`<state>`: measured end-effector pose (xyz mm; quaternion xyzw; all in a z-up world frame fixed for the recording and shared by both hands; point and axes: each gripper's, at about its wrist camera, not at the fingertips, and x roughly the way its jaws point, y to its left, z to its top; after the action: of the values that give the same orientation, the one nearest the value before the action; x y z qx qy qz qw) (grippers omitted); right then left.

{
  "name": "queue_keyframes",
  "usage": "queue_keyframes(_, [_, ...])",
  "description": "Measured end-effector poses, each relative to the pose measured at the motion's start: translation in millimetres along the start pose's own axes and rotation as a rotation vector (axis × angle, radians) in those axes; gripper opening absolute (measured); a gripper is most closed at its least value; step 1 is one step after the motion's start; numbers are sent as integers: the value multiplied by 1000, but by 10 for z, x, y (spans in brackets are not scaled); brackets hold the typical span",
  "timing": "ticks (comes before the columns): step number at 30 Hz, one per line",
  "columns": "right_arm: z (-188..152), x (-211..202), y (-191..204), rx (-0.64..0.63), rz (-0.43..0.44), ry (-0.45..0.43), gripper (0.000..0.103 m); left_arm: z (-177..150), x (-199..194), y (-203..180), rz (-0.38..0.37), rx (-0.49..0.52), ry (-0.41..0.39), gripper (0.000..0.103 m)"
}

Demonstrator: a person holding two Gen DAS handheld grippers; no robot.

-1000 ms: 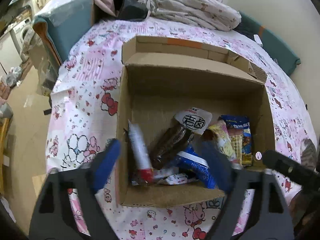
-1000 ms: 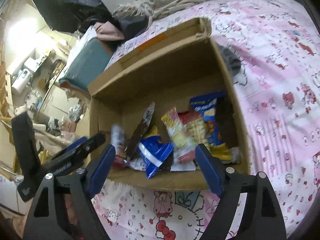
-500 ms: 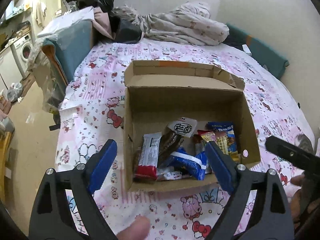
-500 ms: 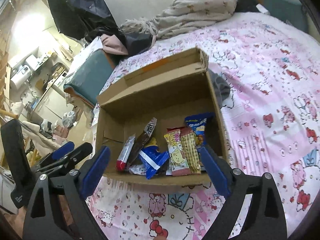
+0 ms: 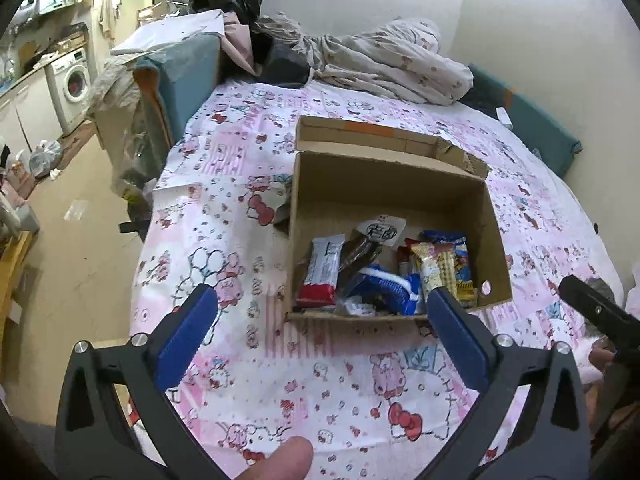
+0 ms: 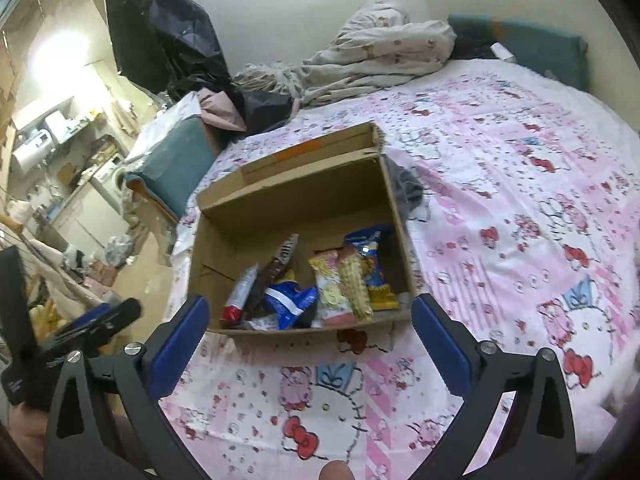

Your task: Organize snacks

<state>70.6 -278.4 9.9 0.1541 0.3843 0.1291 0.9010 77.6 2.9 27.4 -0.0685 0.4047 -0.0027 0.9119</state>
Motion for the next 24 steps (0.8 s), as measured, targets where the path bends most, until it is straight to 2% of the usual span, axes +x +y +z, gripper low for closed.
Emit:
queue_keyframes(2, [-37, -16, -29, 17, -7, -11, 103, -55, -30, 2, 7, 1, 3, 103])
queue_keyframes(8, [-149, -33, 80, -54, -62, -26, 103, -200, -131, -12, 21, 1, -14, 103])
queue_keyframes(14, [-187, 12, 165, -98, -84, -31, 103, -198, -166, -89, 41, 33, -55, 103])
queue_keyframes(24, [-251, 66, 279, -156, -119, -33, 103, -213, -161, -102, 45, 36, -50, 103])
